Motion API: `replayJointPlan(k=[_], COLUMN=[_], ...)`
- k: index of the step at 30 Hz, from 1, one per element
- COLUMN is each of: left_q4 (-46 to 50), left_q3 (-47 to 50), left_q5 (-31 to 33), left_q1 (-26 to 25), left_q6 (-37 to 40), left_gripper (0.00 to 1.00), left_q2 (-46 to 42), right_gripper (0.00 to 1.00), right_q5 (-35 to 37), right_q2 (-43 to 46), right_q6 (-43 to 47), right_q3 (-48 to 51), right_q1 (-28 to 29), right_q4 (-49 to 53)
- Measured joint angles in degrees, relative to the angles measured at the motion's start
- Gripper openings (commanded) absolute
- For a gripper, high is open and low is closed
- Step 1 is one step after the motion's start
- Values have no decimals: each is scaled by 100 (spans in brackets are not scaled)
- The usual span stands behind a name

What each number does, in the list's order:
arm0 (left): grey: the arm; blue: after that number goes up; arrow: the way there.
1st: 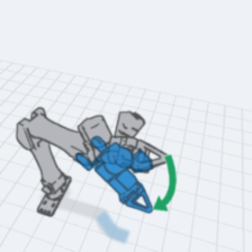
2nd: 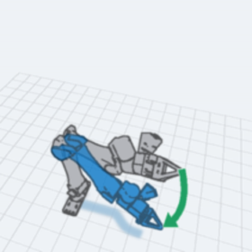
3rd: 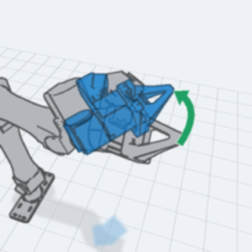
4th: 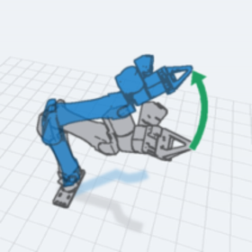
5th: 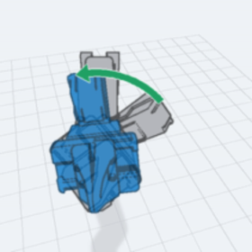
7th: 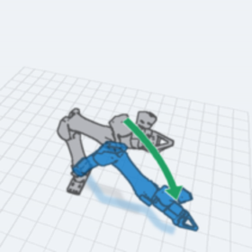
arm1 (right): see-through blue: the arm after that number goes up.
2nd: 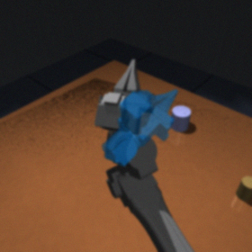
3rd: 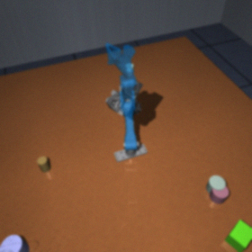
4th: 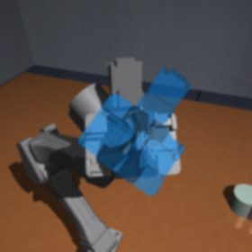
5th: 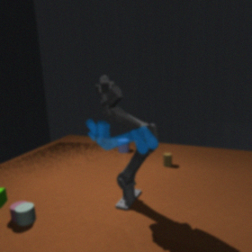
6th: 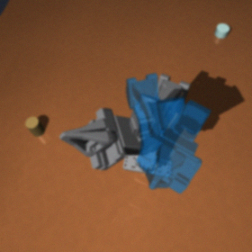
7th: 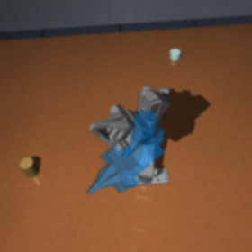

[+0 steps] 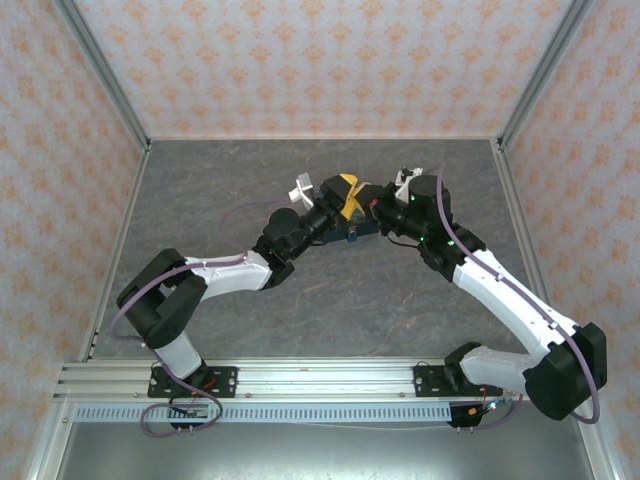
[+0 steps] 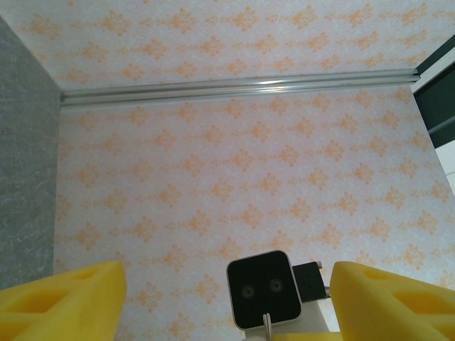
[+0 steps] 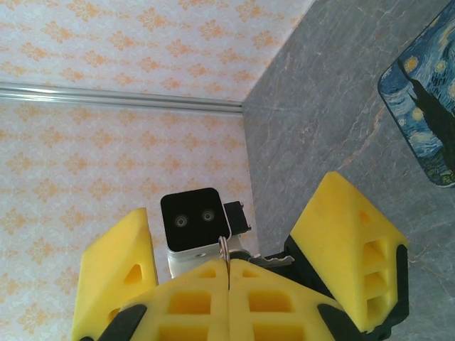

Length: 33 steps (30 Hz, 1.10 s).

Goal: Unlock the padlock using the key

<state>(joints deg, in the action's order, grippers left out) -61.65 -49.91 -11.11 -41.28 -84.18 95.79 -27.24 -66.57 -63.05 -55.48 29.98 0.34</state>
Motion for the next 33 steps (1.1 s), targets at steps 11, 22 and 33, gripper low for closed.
replayJointPlan(k=[11,22,33], left_q4=[-46,-46,-39], left_q3=[0,0,0], left_q5=[-2,-4,-17], left_q1=[0,0,0], left_q6=[4,7,7], left_gripper=[68,60,50], left_q2=[0,0,-2], right_gripper=[0,0,0], right_q5=[39,415,544], right_q2=[-79,-87,-90], right_q6=[4,328,437], right_q3=[0,-181,-229], right_q1=[0,0,-28], right_q4=[7,448,605])
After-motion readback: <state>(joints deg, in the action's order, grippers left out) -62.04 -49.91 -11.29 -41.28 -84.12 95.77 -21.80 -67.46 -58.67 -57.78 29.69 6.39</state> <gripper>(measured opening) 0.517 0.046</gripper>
